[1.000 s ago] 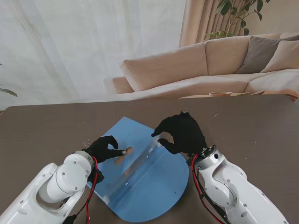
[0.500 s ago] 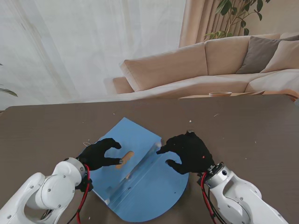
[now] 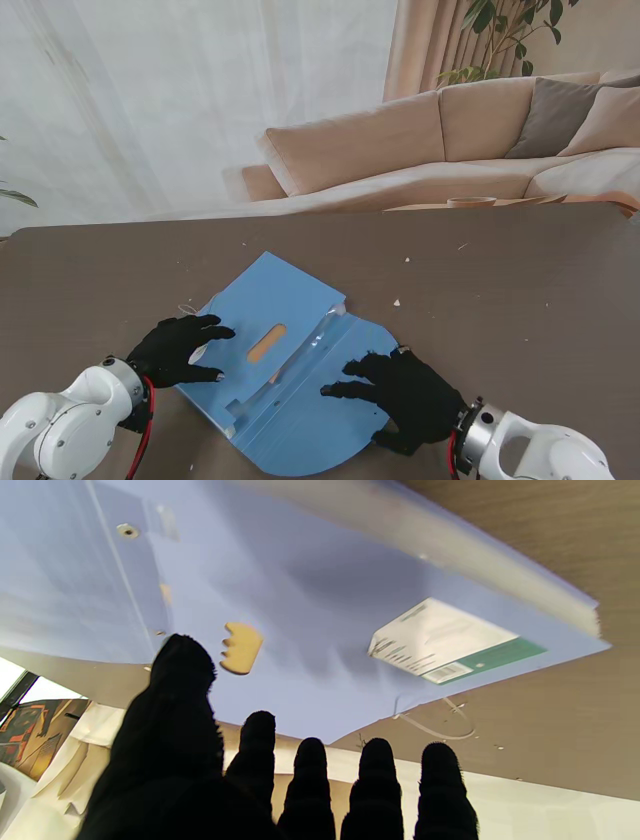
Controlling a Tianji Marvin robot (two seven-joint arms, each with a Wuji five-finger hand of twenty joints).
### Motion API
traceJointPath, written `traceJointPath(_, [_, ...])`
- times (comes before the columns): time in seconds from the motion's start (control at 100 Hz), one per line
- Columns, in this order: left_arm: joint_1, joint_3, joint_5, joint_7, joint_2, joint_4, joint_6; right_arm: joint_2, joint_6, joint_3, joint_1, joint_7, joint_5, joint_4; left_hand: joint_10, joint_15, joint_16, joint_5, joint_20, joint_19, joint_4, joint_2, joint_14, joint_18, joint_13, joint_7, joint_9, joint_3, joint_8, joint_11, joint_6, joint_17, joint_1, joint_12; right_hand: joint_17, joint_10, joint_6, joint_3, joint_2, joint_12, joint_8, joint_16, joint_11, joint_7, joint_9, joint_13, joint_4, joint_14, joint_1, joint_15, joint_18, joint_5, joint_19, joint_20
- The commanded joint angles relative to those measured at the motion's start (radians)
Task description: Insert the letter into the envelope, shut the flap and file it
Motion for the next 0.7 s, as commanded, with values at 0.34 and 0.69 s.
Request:
traceJointPath(0.34, [-0.002, 0.045, 0.012, 0.004, -0.003, 0.042, 0.03, 0.019, 0.08, -0.13, 0.081, -0.244, -0.114, 0.2, -0.032, -0.027, -0.013, -0.041, 0.023, -0.046, 0.028, 0.042, -0.026, -0.022, -0.024, -0.004, -0.03, -0.02, -0.007, -0.016, -0.017, -0.01, 0.02, 0.001, 0.003, 0.0, 0.016, -0.087, -0.022, 0.032, 0.286, 0.001, 0.111, -0.164, -0.022, -0.007, -0.005, -0.014, -0.06, 0.055, -0.014, 0.071, 0.011, -0.009])
traceJointPath(0.69, [-0.013, 0.06, 0.006, 0.0, -0.002, 0.058, 0.049, 0.011, 0.099, -0.241, 0.213, -0.445, -0.079, 0.342, -0.031, -0.028, -0.01, -0.03, 0.025, -0.06, 0.028, 0.045, -0.029, -0.029, -0.024, 0.005, -0.027, -0.02, -0.005, -0.009, -0.023, -0.013, 0.023, 0.007, 0.089, -0.044, -0.303, 0.021, 0.091, 0.047, -0.085, 0.047, 0.146, 0.599, 0.339, 0.205, -0.074, -0.002, 0.154, 0.161, 0.008, 0.558, 0.113, -0.009])
